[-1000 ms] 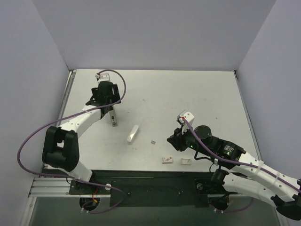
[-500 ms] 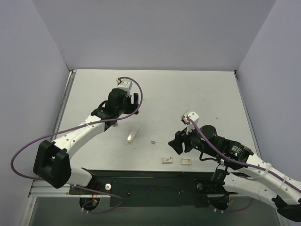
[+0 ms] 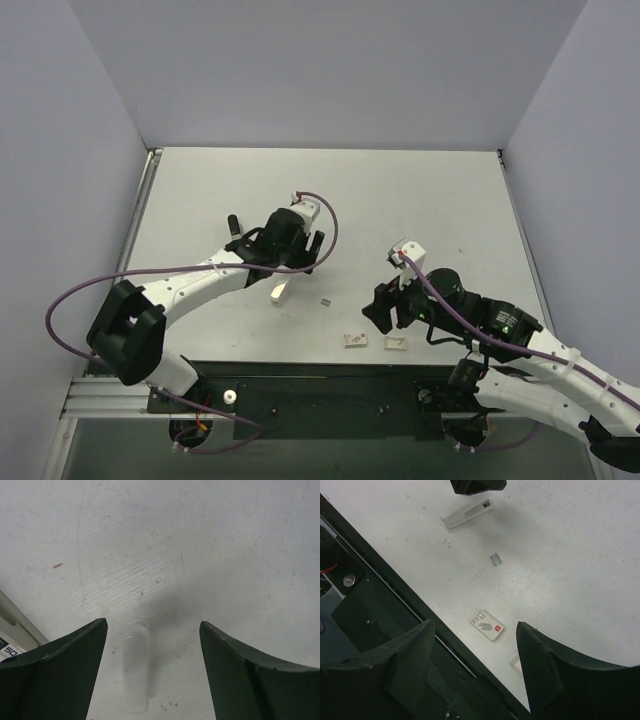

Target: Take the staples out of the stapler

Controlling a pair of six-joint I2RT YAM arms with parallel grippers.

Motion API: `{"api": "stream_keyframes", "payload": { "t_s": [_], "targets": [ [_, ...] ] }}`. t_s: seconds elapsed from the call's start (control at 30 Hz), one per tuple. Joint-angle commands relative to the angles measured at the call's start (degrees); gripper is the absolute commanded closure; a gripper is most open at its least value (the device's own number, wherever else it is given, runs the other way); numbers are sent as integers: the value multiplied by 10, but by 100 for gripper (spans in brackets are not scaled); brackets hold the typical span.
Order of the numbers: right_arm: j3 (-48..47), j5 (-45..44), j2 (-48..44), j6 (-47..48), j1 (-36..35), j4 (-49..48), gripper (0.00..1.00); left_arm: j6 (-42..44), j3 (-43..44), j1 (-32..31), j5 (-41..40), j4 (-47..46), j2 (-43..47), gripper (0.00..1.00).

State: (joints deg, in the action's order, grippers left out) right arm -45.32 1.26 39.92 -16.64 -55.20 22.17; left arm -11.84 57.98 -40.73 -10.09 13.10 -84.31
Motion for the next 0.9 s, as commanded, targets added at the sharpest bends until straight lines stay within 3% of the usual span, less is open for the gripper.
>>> {"api": "stream_keyframes", "payload": {
  "t_s": [0.0, 0.3, 0.87],
  "targets": [
    [-3, -11, 9, -5, -4, 4, 38, 23, 10, -15, -51, 20, -22, 15],
    [-6, -10, 38, -3, -7, 2, 36, 27, -4, -16, -77, 28, -45, 15],
    [-6, -11, 66, -5, -17, -10, 36, 16, -33, -15, -49, 26, -81, 18]
  ]
}}
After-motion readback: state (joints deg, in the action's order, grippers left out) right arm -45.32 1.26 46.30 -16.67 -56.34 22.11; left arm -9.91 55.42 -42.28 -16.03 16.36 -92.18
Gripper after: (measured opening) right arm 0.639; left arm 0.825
